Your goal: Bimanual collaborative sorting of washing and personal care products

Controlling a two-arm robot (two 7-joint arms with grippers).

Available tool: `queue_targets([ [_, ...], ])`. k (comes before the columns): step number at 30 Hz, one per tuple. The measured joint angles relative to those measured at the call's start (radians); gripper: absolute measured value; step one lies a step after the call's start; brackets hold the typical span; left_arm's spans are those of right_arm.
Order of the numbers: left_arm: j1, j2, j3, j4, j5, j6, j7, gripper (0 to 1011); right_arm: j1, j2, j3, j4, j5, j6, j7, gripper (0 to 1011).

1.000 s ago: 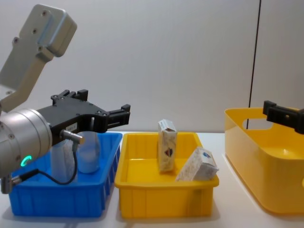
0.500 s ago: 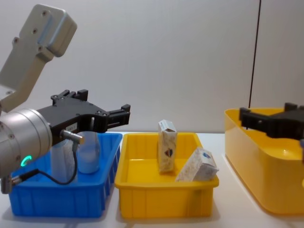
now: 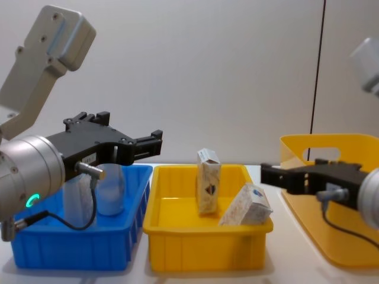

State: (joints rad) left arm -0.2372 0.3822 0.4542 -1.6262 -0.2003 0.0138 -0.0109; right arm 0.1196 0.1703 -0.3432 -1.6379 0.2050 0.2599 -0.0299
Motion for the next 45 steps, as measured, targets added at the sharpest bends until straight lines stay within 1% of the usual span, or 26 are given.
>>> queue_targets([
  [1, 0.000, 0.000, 0.000, 0.000, 0.000, 0.000, 0.000, 1001, 0.000, 0.000, 0.000, 0.000, 0.000, 0.000, 0.000, 1004],
  [4, 0.000, 0.000, 0.000, 0.000, 0.000, 0.000, 0.000, 1001, 0.022, -0.025, -0.009, 0.035, -0.004, 0.031, -0.009, 1004],
  [11, 0.000, 0.000, 0.000, 0.000, 0.000, 0.000, 0.000, 1001, 0.060, -0.066, -0.021, 0.094, -0.011, 0.075, -0.023, 1004],
  [12, 0.000, 0.000, 0.000, 0.000, 0.000, 0.000, 0.000, 1002, 0.060, -0.066, -0.021, 0.094, -0.011, 0.075, -0.023, 1004],
  [13, 0.000, 0.000, 0.000, 0.000, 0.000, 0.000, 0.000, 1001, 0.069, -0.077, -0.022, 0.111, -0.011, 0.084, -0.025, 1003],
  [15, 0.000, 0.000, 0.000, 0.000, 0.000, 0.000, 0.000, 1001, 0.076, -0.085, -0.022, 0.120, -0.011, 0.089, -0.027, 1004],
  [24, 0.000, 0.000, 0.000, 0.000, 0.000, 0.000, 0.000, 1001, 0.104, -0.125, -0.012, 0.174, 0.003, 0.102, -0.027, 1004],
  [30, 0.000, 0.000, 0.000, 0.000, 0.000, 0.000, 0.000, 1001, 0.127, -0.158, 0.007, 0.221, 0.019, 0.105, -0.027, 1003],
  [38, 0.000, 0.000, 0.000, 0.000, 0.000, 0.000, 0.000, 1001, 0.155, -0.183, 0.020, 0.271, 0.027, 0.108, -0.026, 1004],
  [45, 0.000, 0.000, 0.000, 0.000, 0.000, 0.000, 0.000, 1001, 0.181, -0.197, 0.022, 0.310, 0.027, 0.113, -0.021, 1004],
])
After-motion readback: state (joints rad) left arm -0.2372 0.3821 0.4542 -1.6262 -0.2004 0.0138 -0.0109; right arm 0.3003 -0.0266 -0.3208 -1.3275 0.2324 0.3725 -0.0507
